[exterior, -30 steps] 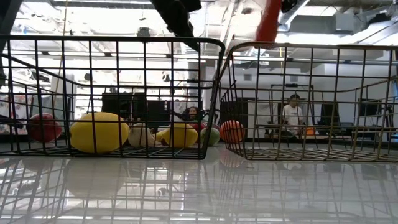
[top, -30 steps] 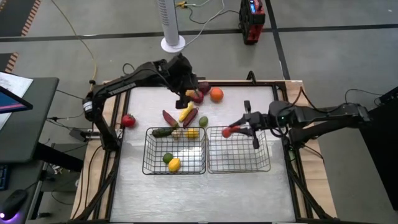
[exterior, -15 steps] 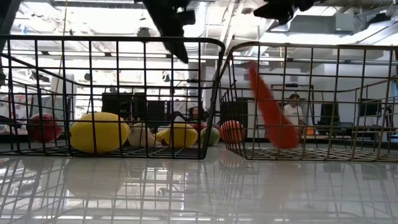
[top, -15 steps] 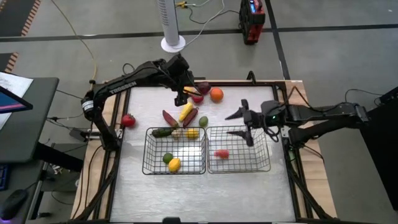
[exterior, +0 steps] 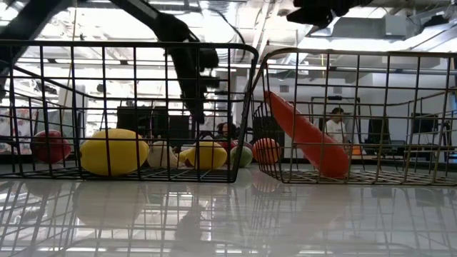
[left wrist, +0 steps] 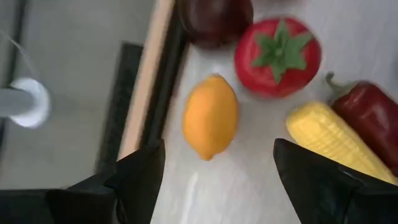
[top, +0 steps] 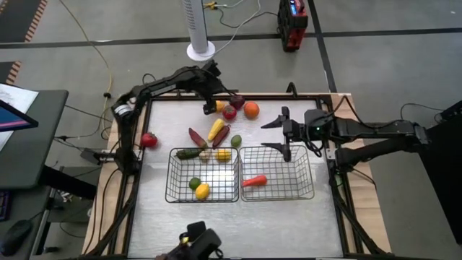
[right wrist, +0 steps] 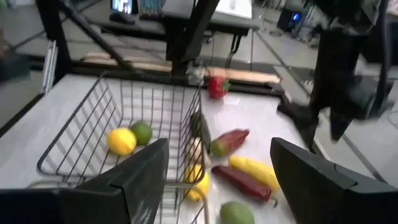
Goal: Sort produce into baskets
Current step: Put the top yellow lemon into the black wire basket
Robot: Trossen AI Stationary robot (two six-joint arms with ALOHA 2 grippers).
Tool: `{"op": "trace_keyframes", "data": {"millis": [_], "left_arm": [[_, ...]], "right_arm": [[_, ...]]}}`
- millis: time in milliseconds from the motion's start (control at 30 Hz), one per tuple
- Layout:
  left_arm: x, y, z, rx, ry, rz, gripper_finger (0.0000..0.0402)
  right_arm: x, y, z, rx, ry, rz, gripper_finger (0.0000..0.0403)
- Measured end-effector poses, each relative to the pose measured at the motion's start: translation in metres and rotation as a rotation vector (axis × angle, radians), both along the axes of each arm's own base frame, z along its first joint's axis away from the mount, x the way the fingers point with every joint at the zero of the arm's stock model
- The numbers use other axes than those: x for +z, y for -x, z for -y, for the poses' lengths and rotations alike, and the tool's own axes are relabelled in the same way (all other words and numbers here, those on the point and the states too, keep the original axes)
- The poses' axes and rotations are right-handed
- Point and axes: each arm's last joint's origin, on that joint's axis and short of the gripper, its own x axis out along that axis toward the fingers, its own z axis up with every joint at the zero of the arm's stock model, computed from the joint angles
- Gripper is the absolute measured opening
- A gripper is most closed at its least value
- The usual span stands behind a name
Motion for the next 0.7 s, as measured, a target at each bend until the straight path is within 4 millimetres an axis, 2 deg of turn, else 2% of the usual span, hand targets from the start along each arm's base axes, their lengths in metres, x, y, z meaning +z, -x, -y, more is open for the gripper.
{"op": "trace_keyframes", "data": {"millis": [100, 300, 700], "left_arm": [[-0.016, -0.011, -0.011, -0.011, -0.014, -0.057, 0.0288], [-0.035, -0.024, -0.023, -0.04, -0.035, -0.12, 0.0288], [-0.073, -0.03, -0.025, -0.084, 0.016, -0.23, 0.0287]], "right_arm": [[-0.001, 0.0, 0.003, -0.009, 0.005, -0.007, 0.031], [-0.002, -0.001, 0.004, -0.01, 0.012, -0.019, 0.031], [-0.002, -0.001, 0.004, -0.01, 0.006, -0.013, 0.031]]}}
